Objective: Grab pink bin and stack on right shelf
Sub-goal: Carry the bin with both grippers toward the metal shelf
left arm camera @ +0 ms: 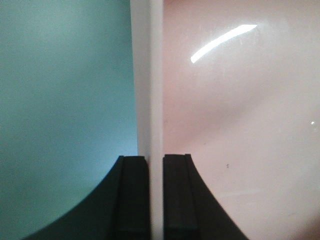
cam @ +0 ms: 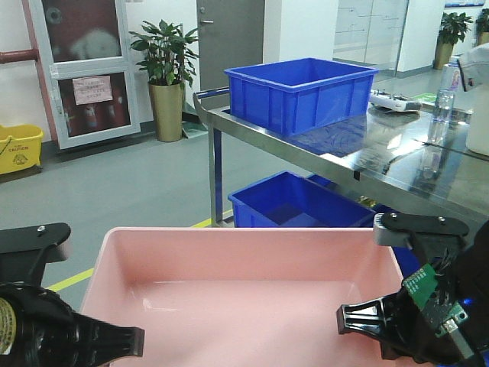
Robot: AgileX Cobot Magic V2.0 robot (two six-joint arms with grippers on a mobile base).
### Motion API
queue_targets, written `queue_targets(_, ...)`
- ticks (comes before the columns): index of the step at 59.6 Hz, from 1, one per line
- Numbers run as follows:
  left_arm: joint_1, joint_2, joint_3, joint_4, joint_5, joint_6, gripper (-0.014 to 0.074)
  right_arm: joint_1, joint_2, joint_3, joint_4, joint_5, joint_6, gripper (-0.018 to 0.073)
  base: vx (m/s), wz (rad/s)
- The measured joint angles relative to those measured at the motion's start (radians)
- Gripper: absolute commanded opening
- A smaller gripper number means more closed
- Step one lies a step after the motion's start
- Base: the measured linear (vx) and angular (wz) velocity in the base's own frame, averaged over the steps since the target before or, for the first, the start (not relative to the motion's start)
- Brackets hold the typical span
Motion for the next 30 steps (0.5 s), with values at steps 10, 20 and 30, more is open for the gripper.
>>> queue_targets(10,0.000,0.000,0.000,0.000,0.000,0.000,0.0125,0.000,0.000,0.000,0.000,0.000,0.000,-0.0002,0.40,-0.04)
queue_targets(20,0.000,0.000,0.000,0.000,0.000,0.000,0.0125,0.000,0.000,0.000,0.000,0.000,0.000,-0.0002,0.41,-0.15)
queue_targets(30,0.000,0.000,0.000,0.000,-0.001,0.000,0.0125,0.000,0.000,0.000,0.000,0.000,0.000,-0.0002,0.40,-0.18)
